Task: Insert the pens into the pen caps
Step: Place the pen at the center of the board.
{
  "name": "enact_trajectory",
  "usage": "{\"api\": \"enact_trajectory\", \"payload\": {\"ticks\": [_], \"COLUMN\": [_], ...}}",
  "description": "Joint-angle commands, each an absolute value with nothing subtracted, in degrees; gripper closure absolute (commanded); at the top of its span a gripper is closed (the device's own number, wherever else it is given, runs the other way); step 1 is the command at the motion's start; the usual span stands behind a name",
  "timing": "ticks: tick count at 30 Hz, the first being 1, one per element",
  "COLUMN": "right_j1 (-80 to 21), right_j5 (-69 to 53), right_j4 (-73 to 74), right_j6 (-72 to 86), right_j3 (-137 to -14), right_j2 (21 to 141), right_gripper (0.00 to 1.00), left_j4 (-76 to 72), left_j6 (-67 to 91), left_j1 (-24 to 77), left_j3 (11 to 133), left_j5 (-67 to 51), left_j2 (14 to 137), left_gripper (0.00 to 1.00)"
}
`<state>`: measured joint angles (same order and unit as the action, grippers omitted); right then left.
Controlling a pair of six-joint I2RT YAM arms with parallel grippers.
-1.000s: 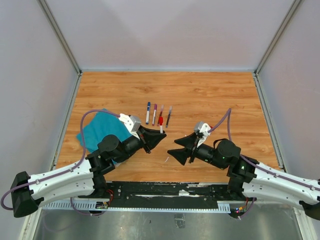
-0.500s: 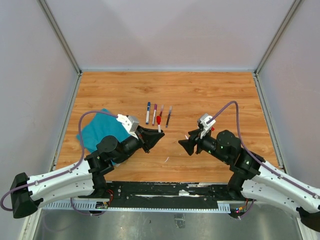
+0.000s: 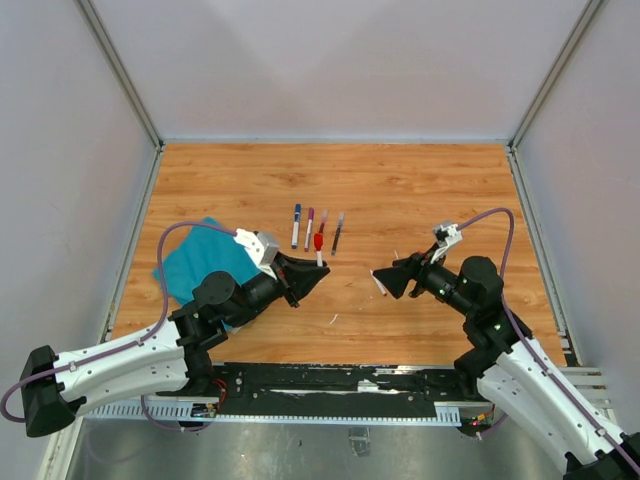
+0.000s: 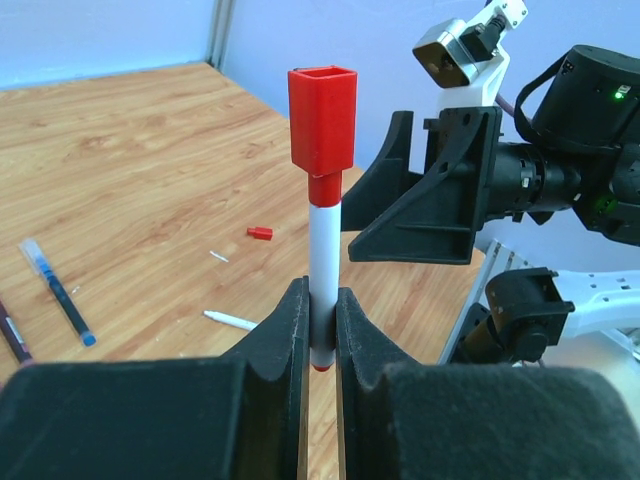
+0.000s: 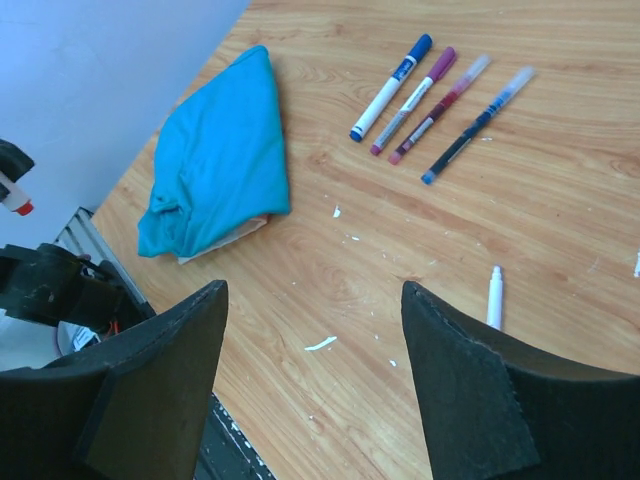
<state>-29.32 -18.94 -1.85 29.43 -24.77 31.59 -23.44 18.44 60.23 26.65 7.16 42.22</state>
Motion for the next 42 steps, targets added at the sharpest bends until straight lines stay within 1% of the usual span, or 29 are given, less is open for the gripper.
{"api": "enact_trajectory", "payload": {"ticks": [1,6,10,16,22,24,26,29,37,42], "right_j1": [-28.30,-28.30,-28.27,-28.29,-28.30,-28.28,-28.30,-28.30,-28.26,-28.30], "right_j5": [-22.78,-20.70,-20.74,-20.19,-18.92,-18.17,-16.43,-13.34,-11.15,-9.96], "right_j4": [-7.61,-7.86,-8.19,-7.60,-6.69,-5.92,-4.11,-0.73,3.87,6.10], "right_j6": [32.38,32.48,32.09,31.82,31.46,31.71,31.87,31.68,30.76,29.62], "right_j3": [-22.40,-20.25,-19.76,-18.92,-18.03,-18.14,-18.63,-19.30,-21.09,-21.78], "right_j2": [27.66,22.76,19.94,16.53,15.61,15.91,16.53,17.88,22.37,22.10], "right_gripper": [0.27,0.21,0.20,0.20,0.20,0.19,0.20,0.19,0.19,0.18], "left_j4": [-25.78,-27.01,-29.06,-29.51,-28.98,-25.99,-20.36,-11.95,-5.07,0.06], "left_j6": [16.99,15.73,15.09,14.33,14.82,16.52,18.94,21.36,24.72,27.68], "left_j1": [60.16,60.13,60.19,60.21,60.19,60.22,60.21,60.14,59.94,57.85], "left_j3": [26.57,26.55,26.21,26.37,26.19,27.30,29.80,34.11,42.64,48.53], "left_j5": [4.00,-0.99,-4.65,-6.38,-5.39,-0.20,10.72,19.00,18.98,18.53], "left_j2": [41.75,42.01,42.18,42.64,42.83,43.64,46.13,52.12,67.83,77.59], "left_gripper": [1.00,0.99,0.99,0.99,1.00,1.00,0.99,0.99,1.00,0.99]}}
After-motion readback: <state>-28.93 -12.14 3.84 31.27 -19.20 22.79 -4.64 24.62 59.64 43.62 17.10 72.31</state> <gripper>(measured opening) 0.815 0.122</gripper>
